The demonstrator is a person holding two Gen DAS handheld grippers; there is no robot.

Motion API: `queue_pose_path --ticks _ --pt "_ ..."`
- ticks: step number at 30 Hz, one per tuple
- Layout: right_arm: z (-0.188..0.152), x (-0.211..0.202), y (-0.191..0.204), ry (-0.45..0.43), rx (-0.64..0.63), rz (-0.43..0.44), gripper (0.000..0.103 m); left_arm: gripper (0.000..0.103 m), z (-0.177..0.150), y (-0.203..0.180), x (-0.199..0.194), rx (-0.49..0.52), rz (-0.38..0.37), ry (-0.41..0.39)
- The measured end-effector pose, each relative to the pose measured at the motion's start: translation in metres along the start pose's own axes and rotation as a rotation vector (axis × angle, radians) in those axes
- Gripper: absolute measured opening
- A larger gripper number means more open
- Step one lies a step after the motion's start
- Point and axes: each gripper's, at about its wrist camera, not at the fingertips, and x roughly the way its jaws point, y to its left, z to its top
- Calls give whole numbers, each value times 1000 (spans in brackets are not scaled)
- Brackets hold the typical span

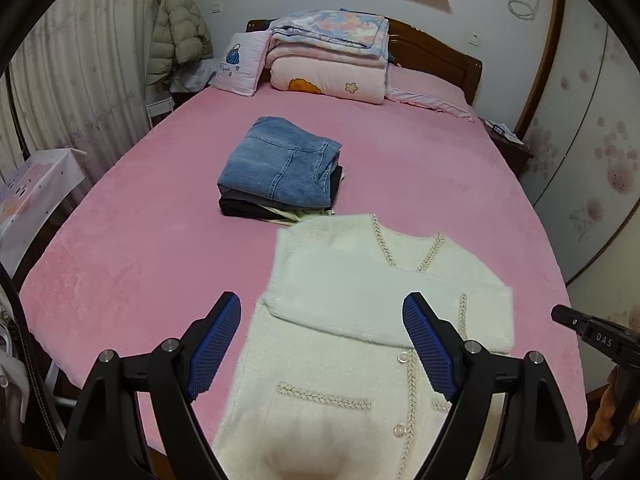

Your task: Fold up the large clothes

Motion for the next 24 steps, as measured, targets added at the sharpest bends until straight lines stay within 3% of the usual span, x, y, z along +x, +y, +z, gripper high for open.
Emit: queue_pose_path --ticks 4,7,24 --pt "-9 -23 3 -52 15 -29 2 82 -4 10 -9 4 -37 -12" --pt "-21 -39 6 -80 45 -55 2 82 -5 21 -9 -4 -64 30" --pt "-122 -89 42 -86 127 -136 2 82 -65 52 -47 90 -127 59"
